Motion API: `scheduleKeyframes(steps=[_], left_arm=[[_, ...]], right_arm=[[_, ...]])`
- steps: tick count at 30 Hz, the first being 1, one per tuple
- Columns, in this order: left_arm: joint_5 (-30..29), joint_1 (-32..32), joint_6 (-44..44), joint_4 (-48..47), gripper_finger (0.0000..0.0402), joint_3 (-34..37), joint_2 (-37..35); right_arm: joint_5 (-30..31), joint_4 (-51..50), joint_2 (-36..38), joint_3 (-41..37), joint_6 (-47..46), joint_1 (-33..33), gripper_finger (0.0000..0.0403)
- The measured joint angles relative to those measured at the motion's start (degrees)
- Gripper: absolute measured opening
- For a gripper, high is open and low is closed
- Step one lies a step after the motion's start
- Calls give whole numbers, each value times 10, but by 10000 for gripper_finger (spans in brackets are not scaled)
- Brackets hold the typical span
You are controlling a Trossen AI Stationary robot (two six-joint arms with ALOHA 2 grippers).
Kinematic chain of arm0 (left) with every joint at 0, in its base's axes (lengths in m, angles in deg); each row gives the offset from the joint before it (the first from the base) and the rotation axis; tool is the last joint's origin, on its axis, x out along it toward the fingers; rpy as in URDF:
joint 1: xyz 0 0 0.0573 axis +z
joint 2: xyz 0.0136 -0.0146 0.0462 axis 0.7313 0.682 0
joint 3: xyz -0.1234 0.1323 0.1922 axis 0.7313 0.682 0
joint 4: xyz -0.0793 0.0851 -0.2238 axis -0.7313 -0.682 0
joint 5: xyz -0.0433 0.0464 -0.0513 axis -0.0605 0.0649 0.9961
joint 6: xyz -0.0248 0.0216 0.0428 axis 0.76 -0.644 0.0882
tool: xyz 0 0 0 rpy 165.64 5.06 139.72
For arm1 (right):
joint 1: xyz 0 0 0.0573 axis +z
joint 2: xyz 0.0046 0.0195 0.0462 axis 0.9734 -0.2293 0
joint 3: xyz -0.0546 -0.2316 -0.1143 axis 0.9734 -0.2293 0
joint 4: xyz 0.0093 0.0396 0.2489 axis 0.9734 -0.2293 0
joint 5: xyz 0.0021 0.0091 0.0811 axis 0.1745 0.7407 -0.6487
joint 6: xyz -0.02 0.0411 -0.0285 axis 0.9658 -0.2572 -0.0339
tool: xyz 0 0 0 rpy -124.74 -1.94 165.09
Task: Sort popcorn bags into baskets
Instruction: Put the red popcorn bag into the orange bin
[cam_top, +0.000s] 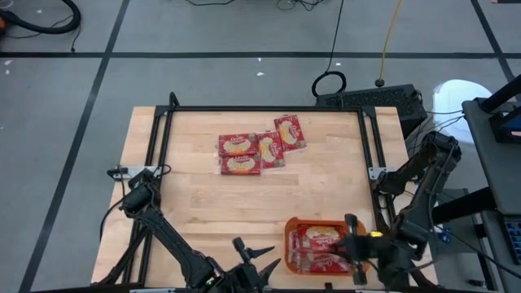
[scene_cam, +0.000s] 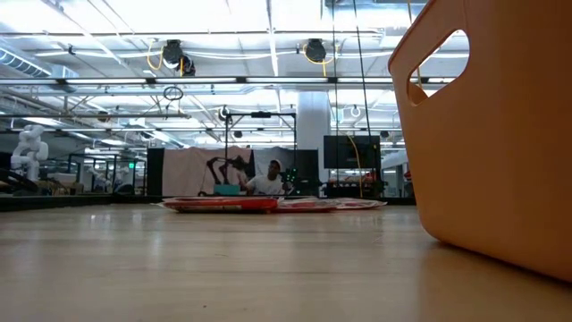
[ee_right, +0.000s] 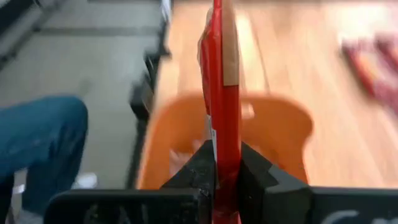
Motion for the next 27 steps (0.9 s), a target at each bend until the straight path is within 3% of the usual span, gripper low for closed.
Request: scheduleKeyframes(steps=[4, 13, 20, 27], left_arm=[[0, 12, -6, 0, 170, 0, 0], [5, 34, -7, -1, 170, 0, 0], [54, 50, -3, -12, 170, 0, 0], [94, 67, 5, -15, 170, 0, 0]], right_arm=[[-61, -64, 0, 0, -31, -30, 25], [-134, -135, -1, 10, -55, -77, 25], [-199, -206, -38, 10, -107, -106, 25], [-249, -200, -79, 10, -107, -127, 25]])
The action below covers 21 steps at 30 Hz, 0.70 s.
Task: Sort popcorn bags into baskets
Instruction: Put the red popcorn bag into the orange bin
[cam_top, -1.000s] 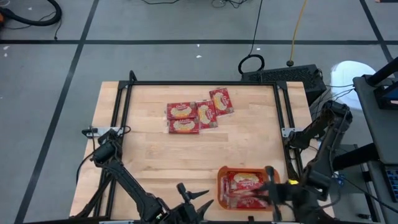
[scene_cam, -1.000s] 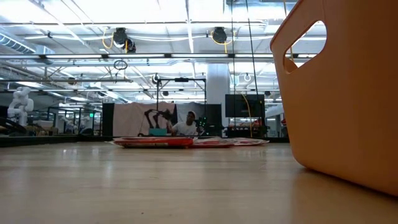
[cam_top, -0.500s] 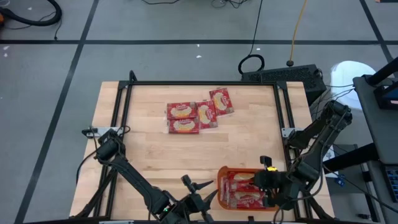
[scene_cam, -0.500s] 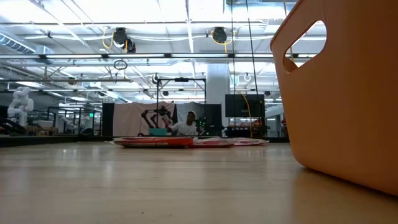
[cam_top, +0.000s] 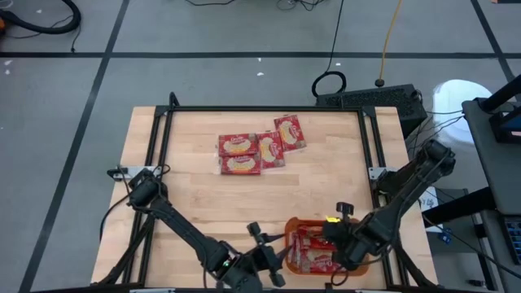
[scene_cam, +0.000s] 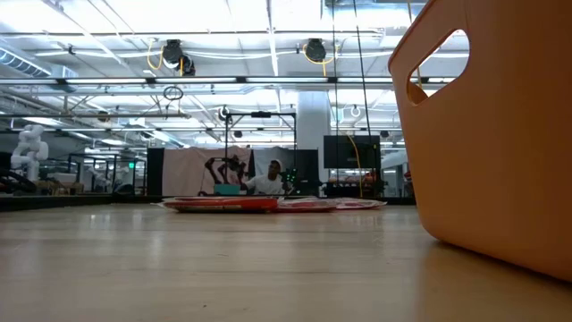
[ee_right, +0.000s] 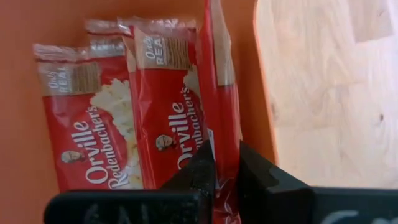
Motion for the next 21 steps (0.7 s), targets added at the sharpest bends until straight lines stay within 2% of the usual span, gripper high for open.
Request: scheduleKeyframes(steps=[5, 15, 21], left_arm=[[21, 3, 0, -2, 170, 0, 0], [41, 2, 7, -12, 170, 0, 0], [71, 2, 33, -23, 170, 0, 0]], right_arm=[[-17, 16, -9, 0, 0, -3, 41], [-108, 113, -8, 0, 32, -4, 122], [-155, 140, -8, 0, 43, -7, 136]])
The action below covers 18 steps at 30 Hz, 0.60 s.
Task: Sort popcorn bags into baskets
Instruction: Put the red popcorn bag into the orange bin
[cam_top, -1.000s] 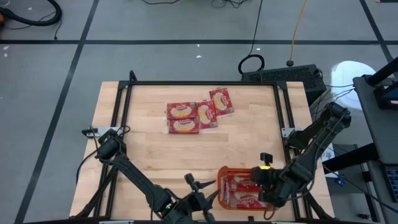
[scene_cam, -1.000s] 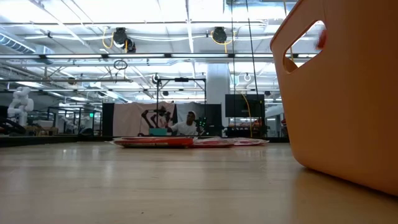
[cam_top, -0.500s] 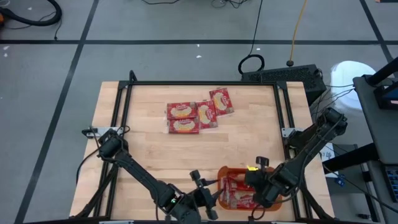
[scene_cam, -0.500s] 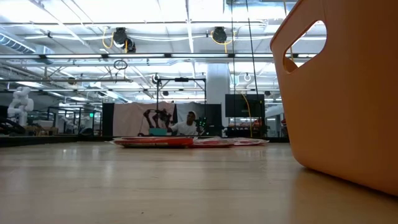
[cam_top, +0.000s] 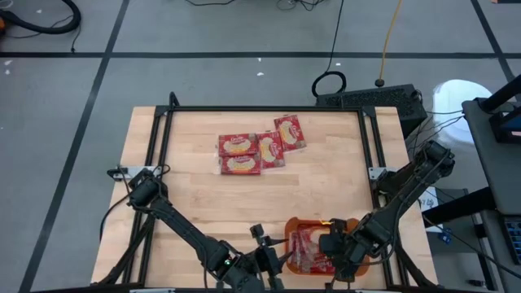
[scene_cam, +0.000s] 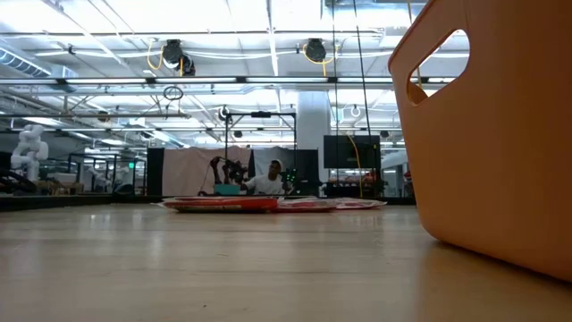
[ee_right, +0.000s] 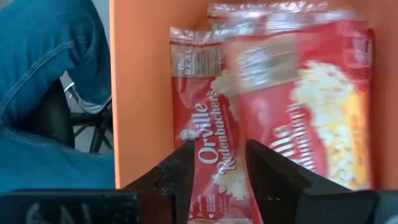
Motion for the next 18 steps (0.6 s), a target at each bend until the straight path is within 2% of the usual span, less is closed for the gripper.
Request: scheduleKeyframes(steps=[11, 18], left_arm=[[5, -2, 18, -10, 170, 0, 0], [5, -2, 26, -18, 170, 0, 0]], right_arm=[[-2, 22, 0, 0, 26, -8, 135], [62, 0, 0, -1, 64, -9, 134]])
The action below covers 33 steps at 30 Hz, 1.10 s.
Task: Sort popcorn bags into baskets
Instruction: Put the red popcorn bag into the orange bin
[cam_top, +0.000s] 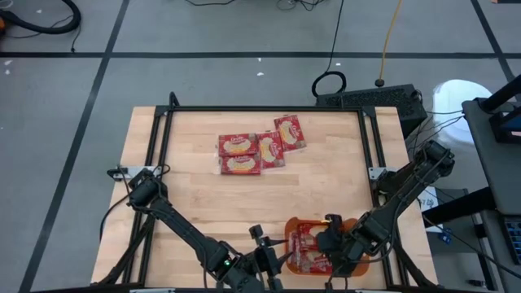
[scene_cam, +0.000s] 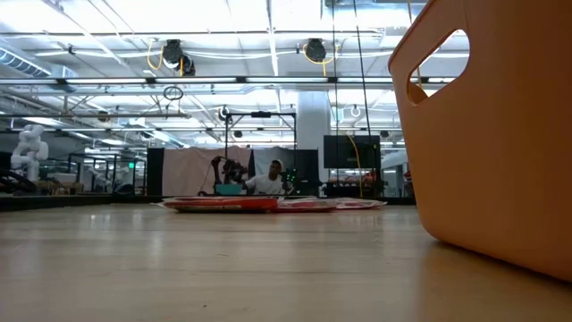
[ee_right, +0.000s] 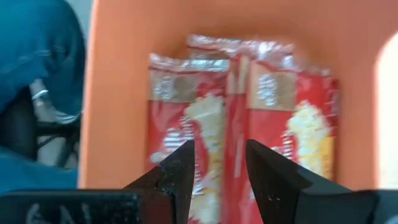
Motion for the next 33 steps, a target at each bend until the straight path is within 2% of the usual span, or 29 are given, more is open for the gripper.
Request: scheduleKeyframes(steps=[4, 7, 14, 18, 22, 24, 28, 33], left_arm=[[0, 0, 2, 0, 170, 0, 0], [0, 0, 2, 0, 170, 0, 0], [0, 3, 2, -6, 170, 0, 0], [0, 8, 4, -19, 170, 0, 0], [-6, 14, 8, -37, 170, 0, 0], [-10, 18, 16, -54, 170, 0, 0], [-28, 28, 54, -106, 170, 0, 0], [-54, 48, 157, -211, 170, 0, 0]], right_arm=[[41, 6, 1, -17, 14, -4, 134], [41, 36, 1, -39, 14, -12, 134], [-20, 176, 1, -83, 51, -21, 134], [-23, 198, 14, -84, 87, -19, 134], [-18, 199, 58, -84, 119, -13, 134], [7, 198, 83, -84, 137, -7, 134], [101, 190, 133, -84, 200, 13, 134], [219, 210, 173, -119, 268, 36, 134]])
